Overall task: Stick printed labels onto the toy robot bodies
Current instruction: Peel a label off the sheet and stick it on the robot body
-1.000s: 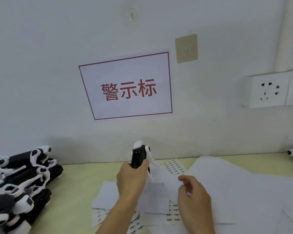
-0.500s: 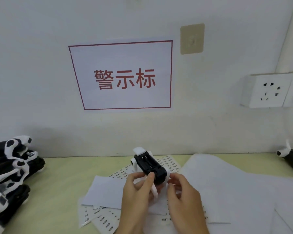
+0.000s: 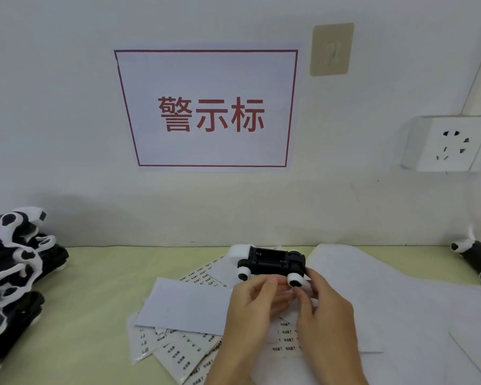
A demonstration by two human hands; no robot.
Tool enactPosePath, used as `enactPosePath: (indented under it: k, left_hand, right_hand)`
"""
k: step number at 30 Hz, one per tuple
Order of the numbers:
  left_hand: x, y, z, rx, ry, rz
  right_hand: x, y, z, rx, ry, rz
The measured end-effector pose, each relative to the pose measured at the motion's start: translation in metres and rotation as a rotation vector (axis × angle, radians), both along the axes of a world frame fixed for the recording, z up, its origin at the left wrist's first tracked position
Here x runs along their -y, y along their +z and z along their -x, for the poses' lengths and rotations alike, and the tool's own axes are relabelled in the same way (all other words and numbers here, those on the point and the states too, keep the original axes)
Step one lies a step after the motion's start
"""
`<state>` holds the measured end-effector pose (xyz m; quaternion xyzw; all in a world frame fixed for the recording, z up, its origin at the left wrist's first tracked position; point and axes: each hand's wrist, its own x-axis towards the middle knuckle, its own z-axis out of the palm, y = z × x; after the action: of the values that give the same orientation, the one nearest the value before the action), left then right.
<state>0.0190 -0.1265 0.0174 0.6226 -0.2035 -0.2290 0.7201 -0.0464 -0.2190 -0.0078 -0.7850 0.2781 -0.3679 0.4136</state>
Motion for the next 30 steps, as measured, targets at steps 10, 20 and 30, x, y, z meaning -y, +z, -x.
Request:
enactPosePath:
  k: [10, 20, 30]
  left_hand:
    - [-0.014, -0.012, -0.021, 0.454, 0.346, -0.256]
    - [-0.015, -0.017, -0.025, 0.411, 0.262, -0.254]
    - [-0.015, -0.016, -0.028, 0.37, 0.454, -0.258]
  right_hand:
    - [0.009, 0.0, 0.003, -0.003, -0.074, 0.002]
    - [0.02, 0.005, 0.014, -0.005, -0.125, -0.074]
    - [0.05, 0.018, 0.058, -0.252, -0.229, -0.078]
